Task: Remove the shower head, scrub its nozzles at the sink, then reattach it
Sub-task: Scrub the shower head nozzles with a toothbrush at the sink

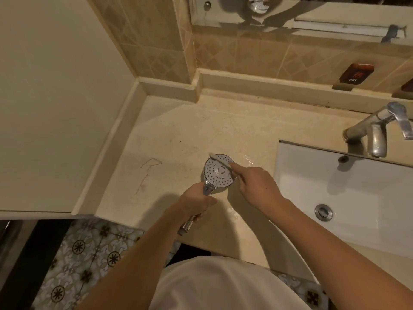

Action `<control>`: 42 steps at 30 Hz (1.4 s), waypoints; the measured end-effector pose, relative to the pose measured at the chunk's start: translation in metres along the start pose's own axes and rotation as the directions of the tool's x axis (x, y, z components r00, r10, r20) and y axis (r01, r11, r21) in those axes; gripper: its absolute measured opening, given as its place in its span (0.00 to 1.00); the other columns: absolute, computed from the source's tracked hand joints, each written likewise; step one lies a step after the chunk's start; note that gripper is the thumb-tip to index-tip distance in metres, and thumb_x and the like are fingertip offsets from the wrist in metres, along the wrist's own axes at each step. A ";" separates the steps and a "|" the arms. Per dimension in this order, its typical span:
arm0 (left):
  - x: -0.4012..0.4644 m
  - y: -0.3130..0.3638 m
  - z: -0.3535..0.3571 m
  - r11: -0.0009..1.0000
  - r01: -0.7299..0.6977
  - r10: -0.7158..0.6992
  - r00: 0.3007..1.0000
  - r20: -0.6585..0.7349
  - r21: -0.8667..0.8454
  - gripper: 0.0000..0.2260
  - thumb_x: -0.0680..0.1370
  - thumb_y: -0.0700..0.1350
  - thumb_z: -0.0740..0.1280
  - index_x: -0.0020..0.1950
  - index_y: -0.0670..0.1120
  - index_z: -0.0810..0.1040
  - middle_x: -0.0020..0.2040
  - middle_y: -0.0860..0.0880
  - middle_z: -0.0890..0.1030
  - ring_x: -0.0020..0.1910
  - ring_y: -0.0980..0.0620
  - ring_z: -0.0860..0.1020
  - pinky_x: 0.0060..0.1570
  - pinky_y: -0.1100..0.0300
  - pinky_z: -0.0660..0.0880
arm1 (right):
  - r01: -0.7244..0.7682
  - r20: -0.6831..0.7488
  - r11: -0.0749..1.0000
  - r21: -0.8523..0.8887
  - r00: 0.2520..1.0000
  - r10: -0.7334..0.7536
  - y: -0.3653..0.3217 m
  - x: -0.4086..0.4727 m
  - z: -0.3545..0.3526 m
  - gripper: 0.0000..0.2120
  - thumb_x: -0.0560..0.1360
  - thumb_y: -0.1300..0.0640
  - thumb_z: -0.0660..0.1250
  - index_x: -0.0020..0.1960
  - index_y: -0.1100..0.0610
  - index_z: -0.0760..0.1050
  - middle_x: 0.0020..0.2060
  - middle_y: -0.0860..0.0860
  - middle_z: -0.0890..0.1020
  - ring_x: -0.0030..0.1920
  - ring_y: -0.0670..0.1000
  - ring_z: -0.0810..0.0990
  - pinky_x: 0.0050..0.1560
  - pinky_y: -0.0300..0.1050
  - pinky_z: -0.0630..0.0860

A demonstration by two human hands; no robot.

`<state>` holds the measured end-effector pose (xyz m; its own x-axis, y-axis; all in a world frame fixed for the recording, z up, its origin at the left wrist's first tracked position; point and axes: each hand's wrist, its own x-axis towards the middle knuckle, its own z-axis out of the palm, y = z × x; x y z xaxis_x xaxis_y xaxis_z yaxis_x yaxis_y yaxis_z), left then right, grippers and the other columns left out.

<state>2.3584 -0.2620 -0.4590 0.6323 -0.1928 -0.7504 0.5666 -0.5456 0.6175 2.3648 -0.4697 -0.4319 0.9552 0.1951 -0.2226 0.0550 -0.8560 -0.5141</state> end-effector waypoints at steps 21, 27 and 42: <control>-0.016 0.011 -0.025 0.992 -0.107 0.105 0.994 0.033 0.065 0.19 0.76 0.36 0.62 0.65 0.51 0.76 0.35 0.43 0.75 0.22 0.53 0.69 0.23 0.60 0.69 | 0.111 0.019 0.992 -0.059 0.994 -0.111 -0.027 -0.030 0.009 0.23 0.81 0.55 0.57 0.74 0.39 0.63 0.41 0.54 0.81 0.39 0.57 0.78 0.36 0.48 0.72; -0.015 0.009 -0.029 0.993 -0.081 0.079 0.996 0.034 0.084 0.17 0.74 0.39 0.62 0.58 0.55 0.77 0.32 0.47 0.75 0.21 0.55 0.70 0.22 0.61 0.69 | 0.026 -0.029 0.999 0.043 0.999 -0.025 -0.019 -0.019 -0.002 0.23 0.81 0.58 0.57 0.74 0.40 0.66 0.52 0.55 0.84 0.47 0.58 0.81 0.44 0.51 0.78; -0.012 0.003 -0.020 0.982 -0.069 0.073 0.997 -0.018 0.177 0.13 0.74 0.40 0.64 0.57 0.50 0.77 0.41 0.40 0.80 0.28 0.46 0.74 0.27 0.54 0.74 | 0.085 0.030 0.995 0.062 0.996 -0.087 0.001 -0.043 0.012 0.19 0.82 0.49 0.52 0.71 0.40 0.68 0.52 0.49 0.84 0.49 0.54 0.80 0.45 0.51 0.77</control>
<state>2.3635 -0.2451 -0.4433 0.6815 -0.2175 -0.6987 0.4192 -0.6666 0.6164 2.3205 -0.4735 -0.4328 0.9376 0.2828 -0.2023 0.1176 -0.8053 -0.5810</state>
